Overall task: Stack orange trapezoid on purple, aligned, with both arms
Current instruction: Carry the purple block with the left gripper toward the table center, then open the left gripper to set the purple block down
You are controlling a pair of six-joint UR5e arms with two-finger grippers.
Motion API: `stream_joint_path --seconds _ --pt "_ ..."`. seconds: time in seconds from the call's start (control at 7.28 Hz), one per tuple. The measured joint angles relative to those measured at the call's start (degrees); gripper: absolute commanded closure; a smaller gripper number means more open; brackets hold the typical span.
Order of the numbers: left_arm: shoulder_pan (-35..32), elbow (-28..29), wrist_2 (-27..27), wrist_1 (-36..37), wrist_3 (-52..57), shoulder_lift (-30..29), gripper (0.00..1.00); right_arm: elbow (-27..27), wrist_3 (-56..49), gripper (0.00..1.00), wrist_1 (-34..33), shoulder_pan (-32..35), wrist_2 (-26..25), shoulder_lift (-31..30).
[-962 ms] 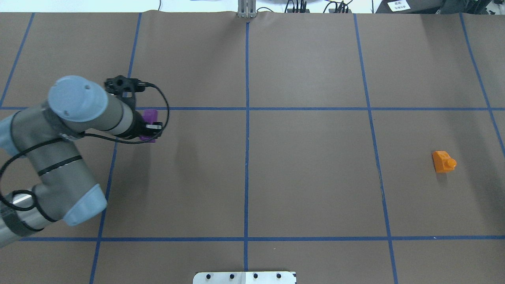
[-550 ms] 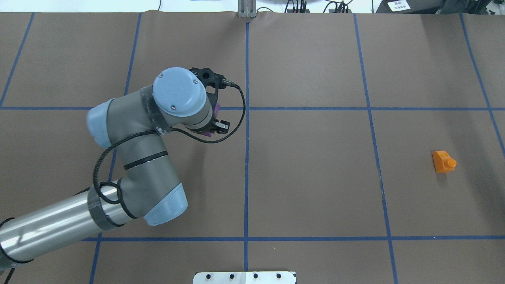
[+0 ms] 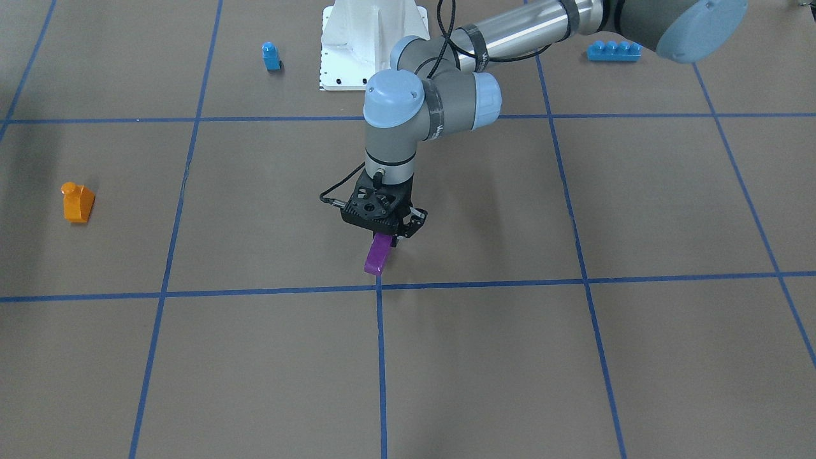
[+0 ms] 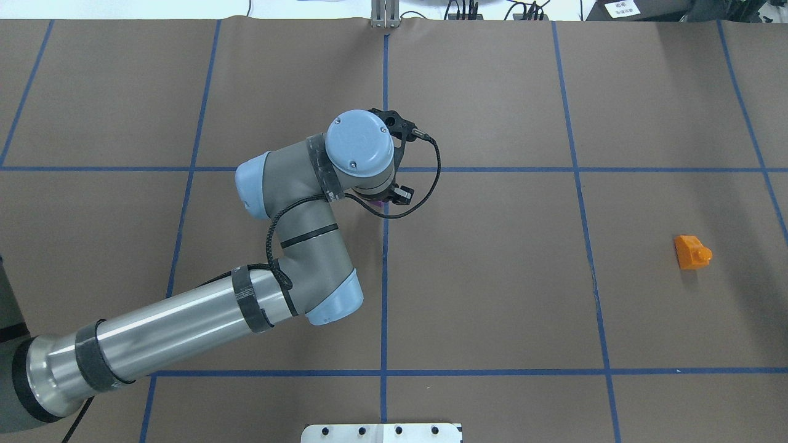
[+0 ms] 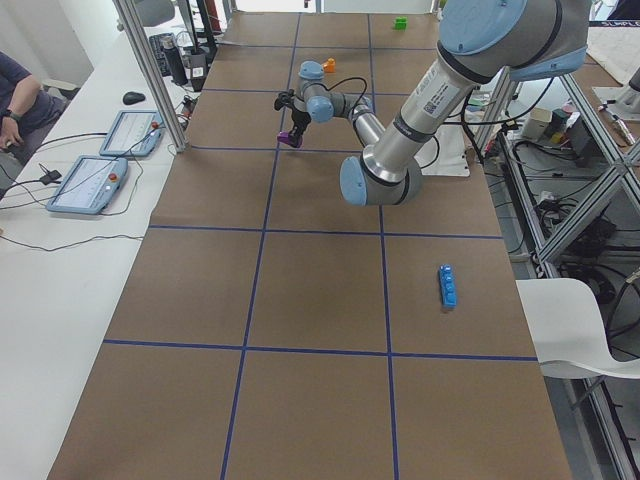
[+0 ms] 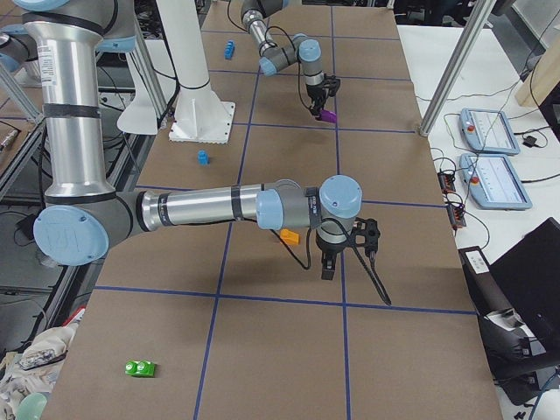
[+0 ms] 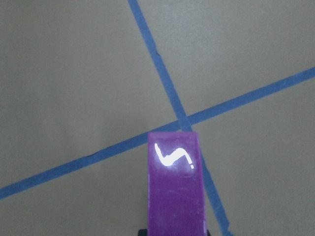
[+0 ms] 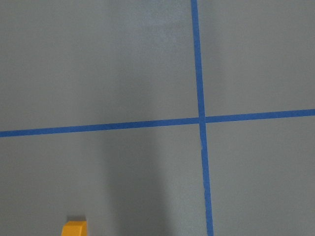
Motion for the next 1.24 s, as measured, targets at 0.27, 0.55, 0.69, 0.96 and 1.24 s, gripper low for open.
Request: stream_joint_path --seconds 0.27,0.55,0.69,0.96,1.24 --pt "0.6 2.5 -0.1 0.1 -0.4 -1.3 1.00 0.2 0.6 0.00 0.0 0.0 0.3 0.1" --pt "0.9 3.8 -0.1 0.2 -0.6 -1.4 0.38 0.4 0.7 0.00 0.0 0.0 1.0 0.2" --pt "1.0 4.2 -0.1 0.2 -0.7 -1.4 0.00 0.4 0.7 0.00 0.0 0.0 1.2 0.2" --pt "1.2 4.5 0.0 -0.2 -1.9 -1.4 0.00 0.5 0.6 0.00 0.0 0.0 1.3 0.3" --pt "-0.1 2.7 -1.4 0.1 -4.6 -1.5 0.00 1.1 0.9 0.00 0.0 -0.7 1.1 0.4"
